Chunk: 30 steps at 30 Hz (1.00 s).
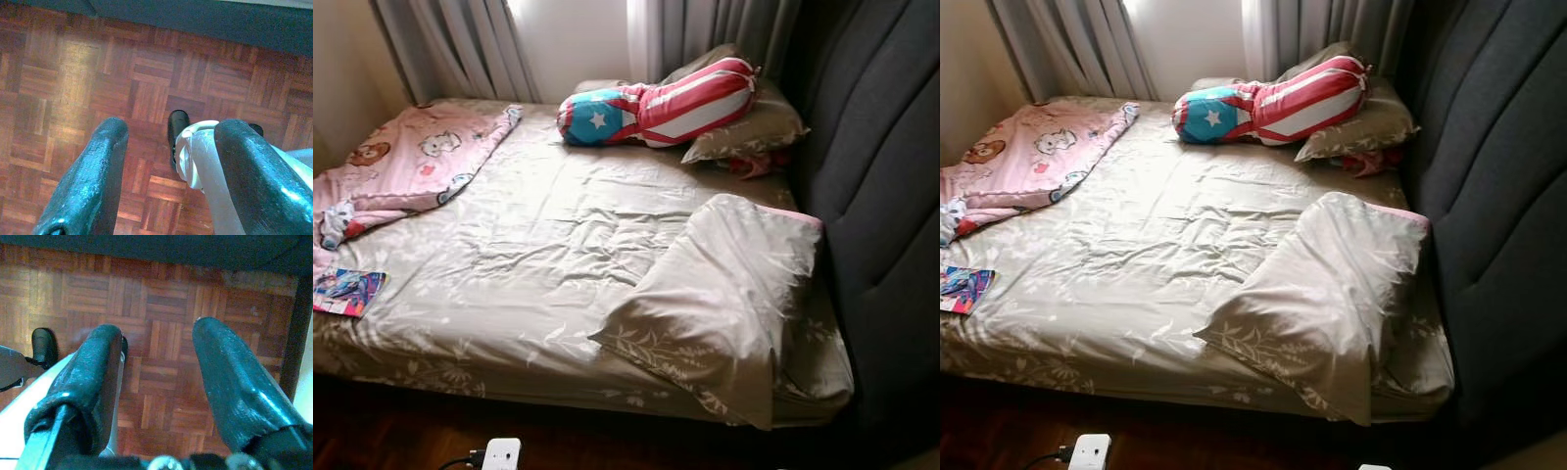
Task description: Clean up the room
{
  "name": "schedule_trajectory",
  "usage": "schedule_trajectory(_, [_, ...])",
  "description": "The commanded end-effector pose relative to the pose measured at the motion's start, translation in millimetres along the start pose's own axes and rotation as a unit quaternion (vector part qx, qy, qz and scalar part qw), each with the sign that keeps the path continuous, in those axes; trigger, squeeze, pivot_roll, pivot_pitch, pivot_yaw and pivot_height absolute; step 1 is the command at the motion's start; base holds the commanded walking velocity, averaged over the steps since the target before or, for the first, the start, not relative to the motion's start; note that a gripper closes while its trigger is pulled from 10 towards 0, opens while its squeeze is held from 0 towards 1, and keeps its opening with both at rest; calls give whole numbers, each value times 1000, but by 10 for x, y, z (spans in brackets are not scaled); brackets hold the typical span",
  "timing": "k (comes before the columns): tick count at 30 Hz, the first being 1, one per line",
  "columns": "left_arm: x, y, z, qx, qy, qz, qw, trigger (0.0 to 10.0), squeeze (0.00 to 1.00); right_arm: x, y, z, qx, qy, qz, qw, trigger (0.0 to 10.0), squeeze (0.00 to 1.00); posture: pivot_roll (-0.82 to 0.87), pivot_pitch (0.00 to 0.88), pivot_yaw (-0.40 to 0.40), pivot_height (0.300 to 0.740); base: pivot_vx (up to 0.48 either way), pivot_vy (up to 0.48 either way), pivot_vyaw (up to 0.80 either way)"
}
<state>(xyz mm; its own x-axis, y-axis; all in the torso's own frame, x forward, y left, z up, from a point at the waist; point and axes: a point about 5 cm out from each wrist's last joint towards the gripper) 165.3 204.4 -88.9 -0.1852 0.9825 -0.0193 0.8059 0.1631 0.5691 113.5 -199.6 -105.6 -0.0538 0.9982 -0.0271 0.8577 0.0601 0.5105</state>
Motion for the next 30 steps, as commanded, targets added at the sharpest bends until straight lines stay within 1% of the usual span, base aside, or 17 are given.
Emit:
schedule_trajectory(1, [22,-21,-5,4,1,2,1000,10000,0,21,-15,-2,0,1,4,1000,10000,0,13,0,-28,740,0,0,0])
schedule_trajectory(8, [19,-19,-5,3,-2,1,1000,10000,0,21,-15,-2,1,1,3,1000,10000,0,13,0,-28,740,0,0,0])
schedule_trajectory(20, [1,12,2,2,-11,10,1000,10000,0,24,22,8,-5,2,4,1000,10000,0,-13,0,-15,740,288,0,0])
schedule_trajectory(29, [-44,122,24,-9,-25,23,999,10000,0,13,140,36,-22,0,8,1000,10000,0,-46,0,-5,740,298,0,0])
schedule_trajectory(30, [-63,168,32,-16,-28,22,999,10000,0,5,190,45,-31,-2,10,999,10000,0,-57,0,-2,740,281,0,0])
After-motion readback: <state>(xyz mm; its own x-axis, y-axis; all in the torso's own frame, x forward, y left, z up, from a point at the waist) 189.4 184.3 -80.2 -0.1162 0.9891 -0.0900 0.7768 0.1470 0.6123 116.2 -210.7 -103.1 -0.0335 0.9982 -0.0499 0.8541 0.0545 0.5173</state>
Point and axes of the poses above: a point about 5 cm out from each wrist's last joint towards the gripper, its own z axis pointing out of the wrist towards the gripper, its own y axis along the axis of the wrist's last joint, x = y × z, and after that the axes turned 9 degrees about -z, right-handed
